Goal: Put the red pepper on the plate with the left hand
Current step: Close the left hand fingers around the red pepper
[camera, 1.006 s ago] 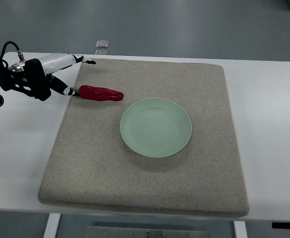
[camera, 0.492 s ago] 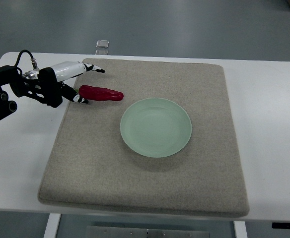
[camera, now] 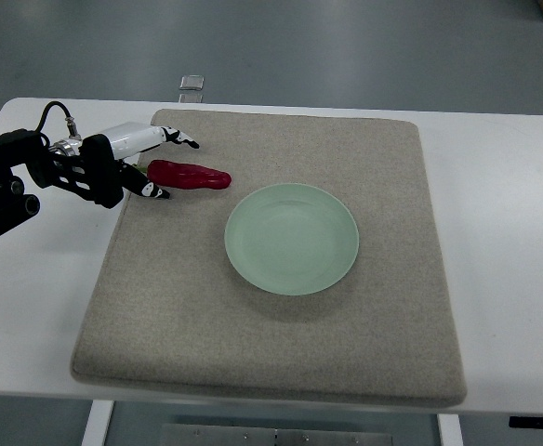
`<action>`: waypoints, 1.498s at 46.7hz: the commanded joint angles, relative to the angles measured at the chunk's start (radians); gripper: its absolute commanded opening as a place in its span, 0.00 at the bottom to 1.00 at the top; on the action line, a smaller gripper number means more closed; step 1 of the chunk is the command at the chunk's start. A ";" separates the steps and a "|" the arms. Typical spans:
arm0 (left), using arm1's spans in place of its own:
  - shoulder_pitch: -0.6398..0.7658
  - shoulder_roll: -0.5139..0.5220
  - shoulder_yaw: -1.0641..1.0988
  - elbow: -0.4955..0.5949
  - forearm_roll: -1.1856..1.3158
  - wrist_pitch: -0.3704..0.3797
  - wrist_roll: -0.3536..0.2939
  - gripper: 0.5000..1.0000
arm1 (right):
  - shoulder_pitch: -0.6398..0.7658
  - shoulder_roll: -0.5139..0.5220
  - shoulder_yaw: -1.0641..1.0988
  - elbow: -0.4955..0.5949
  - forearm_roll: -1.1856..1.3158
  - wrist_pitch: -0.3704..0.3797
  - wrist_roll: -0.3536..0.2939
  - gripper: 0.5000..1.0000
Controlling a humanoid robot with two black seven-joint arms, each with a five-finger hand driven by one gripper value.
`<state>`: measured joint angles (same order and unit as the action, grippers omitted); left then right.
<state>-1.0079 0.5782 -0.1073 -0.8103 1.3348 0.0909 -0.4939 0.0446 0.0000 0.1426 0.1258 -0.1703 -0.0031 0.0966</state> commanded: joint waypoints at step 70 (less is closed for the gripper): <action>0.000 -0.040 0.023 0.051 0.000 0.003 -0.002 0.33 | 0.000 0.000 0.000 0.000 0.000 0.000 0.000 0.86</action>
<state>-1.0079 0.5384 -0.0843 -0.7593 1.3345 0.0937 -0.4955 0.0451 0.0000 0.1427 0.1258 -0.1703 -0.0031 0.0966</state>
